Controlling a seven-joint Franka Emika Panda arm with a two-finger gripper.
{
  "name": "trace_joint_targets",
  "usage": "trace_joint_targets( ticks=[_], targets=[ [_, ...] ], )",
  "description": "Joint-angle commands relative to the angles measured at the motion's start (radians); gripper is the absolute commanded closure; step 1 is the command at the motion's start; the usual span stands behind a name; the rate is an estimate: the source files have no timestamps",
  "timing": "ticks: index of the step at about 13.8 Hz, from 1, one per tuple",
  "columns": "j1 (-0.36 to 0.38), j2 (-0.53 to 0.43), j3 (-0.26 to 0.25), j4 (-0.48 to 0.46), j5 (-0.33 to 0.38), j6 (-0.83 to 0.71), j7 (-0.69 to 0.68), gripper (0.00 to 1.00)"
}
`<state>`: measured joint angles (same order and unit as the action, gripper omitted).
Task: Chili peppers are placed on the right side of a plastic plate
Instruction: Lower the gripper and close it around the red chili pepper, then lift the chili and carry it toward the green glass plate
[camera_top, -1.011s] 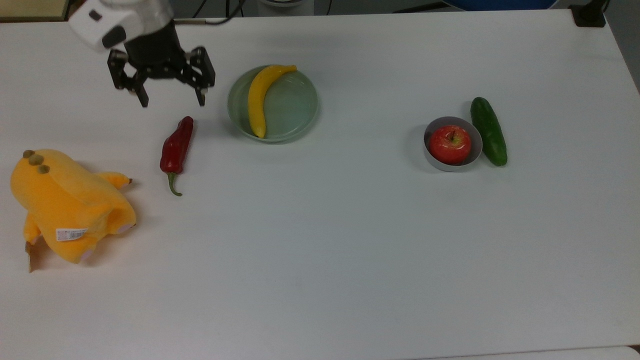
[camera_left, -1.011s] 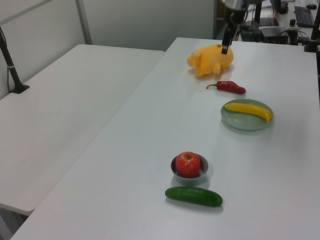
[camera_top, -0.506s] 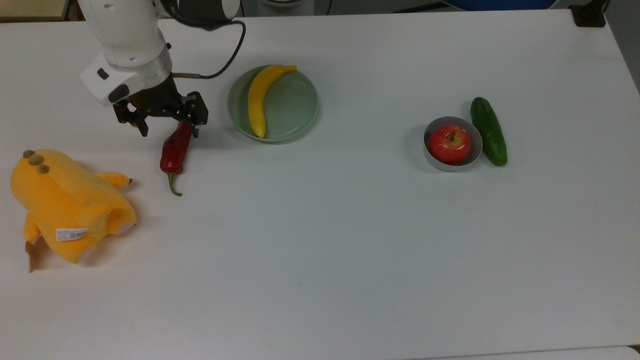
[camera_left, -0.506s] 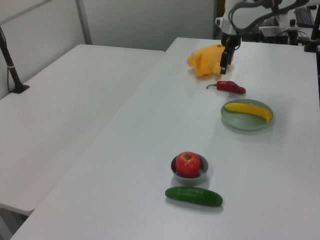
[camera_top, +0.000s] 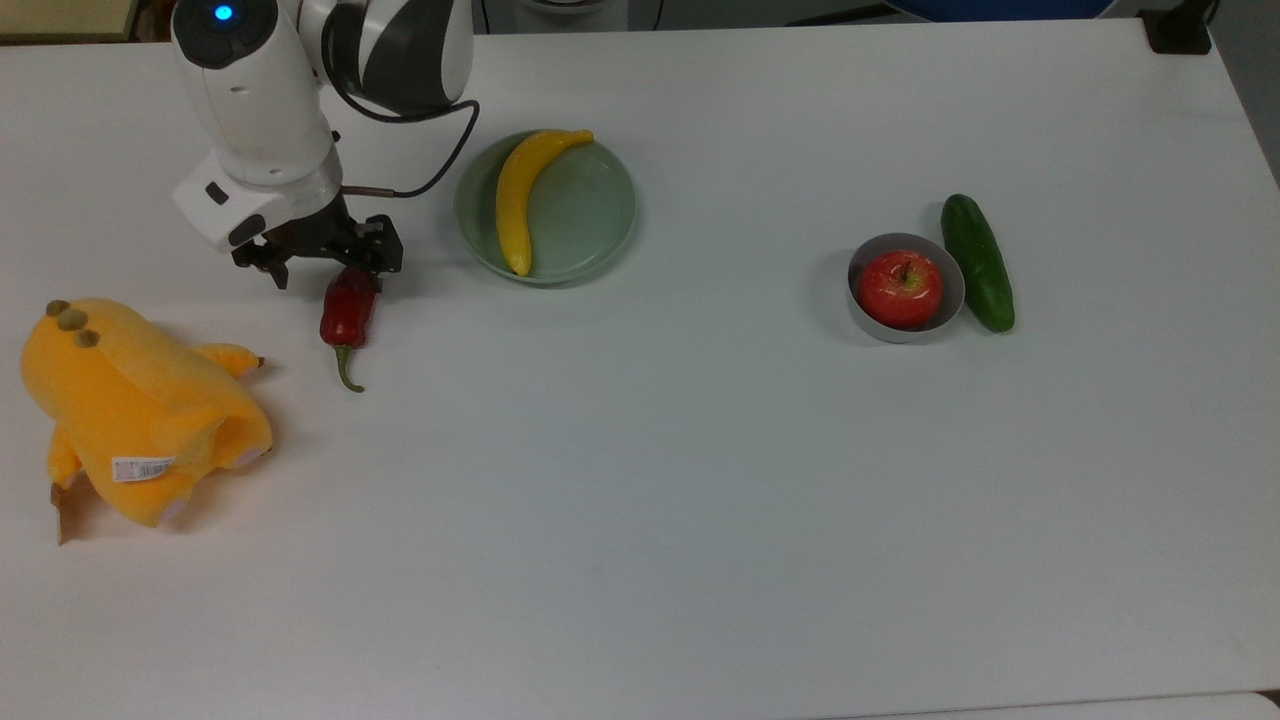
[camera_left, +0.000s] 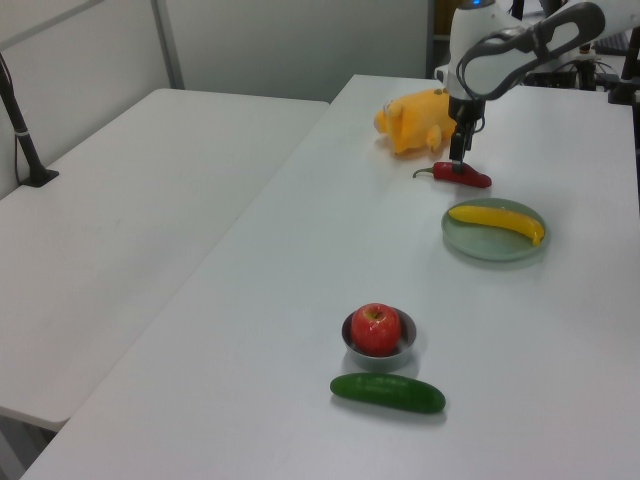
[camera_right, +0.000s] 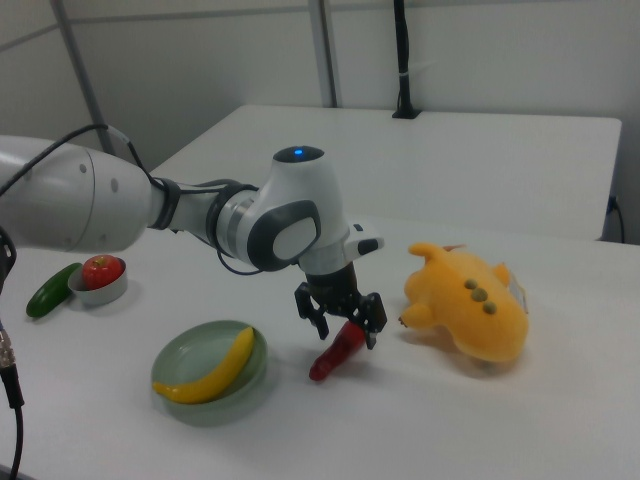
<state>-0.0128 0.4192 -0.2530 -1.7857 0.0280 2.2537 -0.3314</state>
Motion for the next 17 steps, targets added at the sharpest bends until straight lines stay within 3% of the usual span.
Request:
trace_joint_targets(
  ticks=[1,3,4,8,12,17],
  targets=[
    [0.007,-0.004,-0.008,-0.035,-0.011,0.043,-0.015,0.39],
    [0.008,-0.004,-0.006,-0.035,-0.002,0.044,-0.011,0.86],
    [0.010,-0.004,-0.006,-0.035,0.006,0.043,-0.006,0.98],
    [0.007,-0.019,-0.006,-0.034,0.007,0.024,0.000,1.00],
    [0.004,-0.083,-0.006,-0.038,0.007,-0.114,-0.012,1.00],
    [0.022,-0.183,-0.006,-0.162,0.000,-0.167,-0.012,1.00]
  ],
)
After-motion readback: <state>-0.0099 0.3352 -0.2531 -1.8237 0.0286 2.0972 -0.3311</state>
